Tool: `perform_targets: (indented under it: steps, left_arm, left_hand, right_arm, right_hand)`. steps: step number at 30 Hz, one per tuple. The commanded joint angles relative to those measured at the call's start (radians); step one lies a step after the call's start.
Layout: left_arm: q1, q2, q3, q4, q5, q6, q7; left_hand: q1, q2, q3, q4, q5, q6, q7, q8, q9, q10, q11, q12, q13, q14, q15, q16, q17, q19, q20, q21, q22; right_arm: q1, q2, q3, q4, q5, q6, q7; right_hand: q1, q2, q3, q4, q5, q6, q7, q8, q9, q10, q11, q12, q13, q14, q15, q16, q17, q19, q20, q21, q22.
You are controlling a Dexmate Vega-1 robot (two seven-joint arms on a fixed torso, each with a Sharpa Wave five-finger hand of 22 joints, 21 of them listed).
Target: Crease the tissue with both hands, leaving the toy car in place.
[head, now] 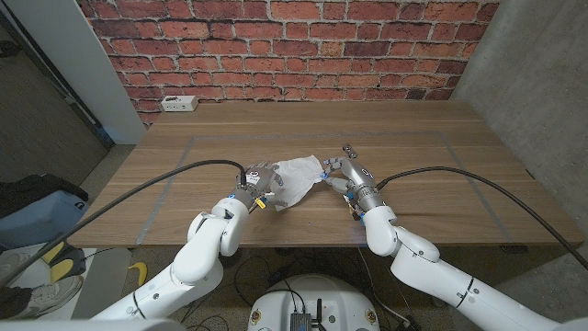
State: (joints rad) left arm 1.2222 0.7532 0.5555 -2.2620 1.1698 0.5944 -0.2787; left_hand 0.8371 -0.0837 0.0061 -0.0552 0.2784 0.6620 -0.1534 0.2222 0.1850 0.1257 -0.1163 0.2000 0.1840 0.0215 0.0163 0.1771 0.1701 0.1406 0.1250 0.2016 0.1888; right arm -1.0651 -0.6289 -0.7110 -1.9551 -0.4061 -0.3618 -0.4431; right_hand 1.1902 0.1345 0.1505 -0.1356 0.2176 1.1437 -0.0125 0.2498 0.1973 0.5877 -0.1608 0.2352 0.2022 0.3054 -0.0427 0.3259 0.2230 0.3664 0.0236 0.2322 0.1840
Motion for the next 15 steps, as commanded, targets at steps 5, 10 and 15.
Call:
perform_targets:
  steps: [5, 10, 15]
  left_arm:
    - [-0.029, 0.038, 0.049, -0.039, 0.043, 0.021, -0.028]
    - [-0.056, 0.018, 0.084, 0.004, 0.108, 0.021, -0.049]
    - [-0.072, 0.0, 0.109, 0.045, 0.152, 0.012, -0.051]
  left_hand:
    - [0.012, 0.011, -0.001, -0.008, 0.017, 0.042, 0.005, 0.008, 0.001, 0.003, -0.003, 0.004, 0.003, -0.01, 0.002, 0.002, 0.003, 0.002, -0.009, 0.007, 0.003]
    - [0.018, 0.012, -0.001, -0.011, 0.02, 0.042, 0.007, 0.005, 0.001, 0.003, -0.003, 0.004, 0.003, -0.01, 0.003, 0.002, 0.003, 0.004, -0.011, 0.008, 0.003]
    - [0.03, 0.014, 0.001, -0.017, 0.025, 0.031, 0.002, -0.004, 0.002, 0.001, -0.002, 0.004, 0.003, -0.009, 0.004, 0.003, 0.003, 0.005, -0.01, 0.009, 0.003]
  right_arm:
    - [0.007, 0.019, 0.008, 0.013, 0.023, 0.019, -0.013]
    - [0.001, 0.027, 0.027, 0.019, 0.065, 0.053, -0.02]
    - [-0.007, 0.043, 0.044, 0.03, 0.106, 0.094, -0.041]
  right_hand:
    - [0.005, 0.004, -0.004, -0.001, -0.001, 0.03, 0.023, -0.005, 0.006, 0.006, 0.001, -0.005, 0.005, 0.006, -0.132, 0.006, 0.001, 0.008, 0.002, -0.002, 0.002]
    - [0.008, 0.004, -0.004, -0.002, -0.001, 0.033, 0.025, -0.005, 0.006, 0.007, 0.001, -0.006, 0.005, 0.007, -0.13, 0.007, 0.001, 0.007, 0.004, -0.003, 0.002]
    - [0.025, -0.001, 0.002, -0.014, -0.001, 0.042, 0.041, -0.005, 0.006, 0.02, 0.013, -0.002, 0.005, 0.011, -0.122, 0.003, -0.004, 0.009, 0.013, -0.003, 0.002]
